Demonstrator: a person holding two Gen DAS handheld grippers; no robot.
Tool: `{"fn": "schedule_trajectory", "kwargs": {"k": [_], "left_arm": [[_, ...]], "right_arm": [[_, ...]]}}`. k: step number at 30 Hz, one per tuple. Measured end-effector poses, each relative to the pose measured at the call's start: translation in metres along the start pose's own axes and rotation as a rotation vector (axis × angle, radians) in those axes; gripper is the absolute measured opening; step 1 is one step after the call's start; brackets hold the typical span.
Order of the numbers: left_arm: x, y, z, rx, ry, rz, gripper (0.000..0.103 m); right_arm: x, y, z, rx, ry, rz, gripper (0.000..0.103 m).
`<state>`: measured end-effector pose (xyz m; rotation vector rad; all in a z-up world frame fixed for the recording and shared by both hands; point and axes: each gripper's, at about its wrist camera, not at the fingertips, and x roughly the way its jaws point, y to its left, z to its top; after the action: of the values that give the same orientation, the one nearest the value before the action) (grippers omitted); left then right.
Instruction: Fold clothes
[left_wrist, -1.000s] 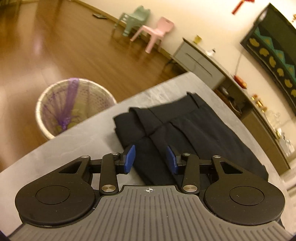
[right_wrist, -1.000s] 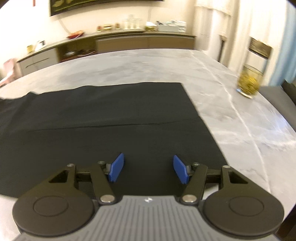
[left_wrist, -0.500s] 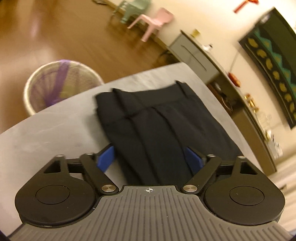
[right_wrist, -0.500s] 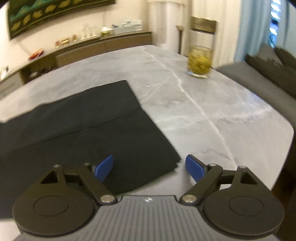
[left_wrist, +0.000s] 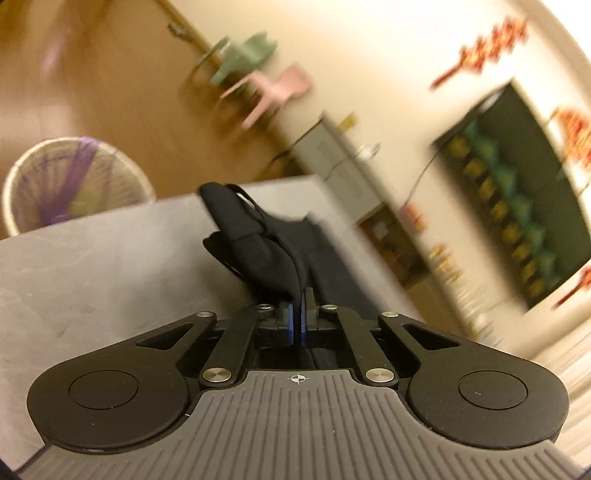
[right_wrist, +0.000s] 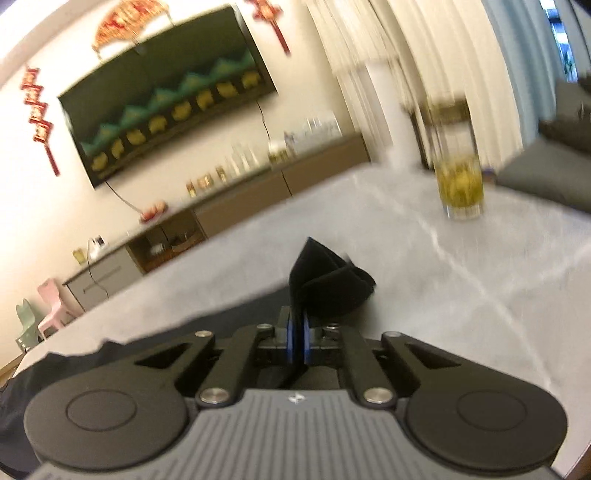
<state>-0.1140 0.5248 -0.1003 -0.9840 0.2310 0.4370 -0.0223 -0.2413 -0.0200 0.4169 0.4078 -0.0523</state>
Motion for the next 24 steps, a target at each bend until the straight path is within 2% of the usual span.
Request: {"fn": "schedule_trajectory", "kwargs": {"k": [2, 4, 8, 12, 15, 20, 22, 23, 24], "left_arm": [[-0.009, -0.003, 0.003, 0.003, -0.027, -0.032, 0.0], [-0.011, -0.003, 0.004, 0.01, -0.024, -0.027, 0.0], [-0.001, 0.003, 0.001, 0.011, 0.022, 0.051, 0.0], [0.007, 0.01, -0.001, 0.018, 0.051, 0.114, 0.0], [0.012, 0.014, -0.005, 0.015, 0.072, 0.151, 0.0], [0.018, 0.022, -0.009, 0.007, 0.103, 0.204, 0.0], [0.021, 0.026, -0.01, -0.01, 0.114, 0.206, 0.01], [0.021, 0.027, -0.011, -0.014, 0.11, 0.213, 0.028], [0.021, 0.027, -0.011, -0.021, 0.104, 0.214, 0.035]], "right_arm": [[-0.005, 0.005, 0.009, -0.011, -0.036, 0.024, 0.005], [-0.002, 0.007, 0.016, -0.012, -0.023, 0.028, 0.005], [0.015, -0.014, 0.006, 0.129, 0.103, 0.001, 0.005], [0.016, -0.042, -0.015, 0.284, 0.2, -0.01, 0.005], [0.014, -0.055, -0.026, 0.357, 0.232, -0.019, 0.005], [0.01, -0.058, -0.036, 0.4, 0.25, -0.037, 0.008], [0.01, -0.06, -0.038, 0.406, 0.254, -0.04, 0.014], [0.011, -0.061, -0.038, 0.409, 0.259, -0.042, 0.019], [0.013, -0.062, -0.039, 0.412, 0.265, -0.044, 0.027]]}}
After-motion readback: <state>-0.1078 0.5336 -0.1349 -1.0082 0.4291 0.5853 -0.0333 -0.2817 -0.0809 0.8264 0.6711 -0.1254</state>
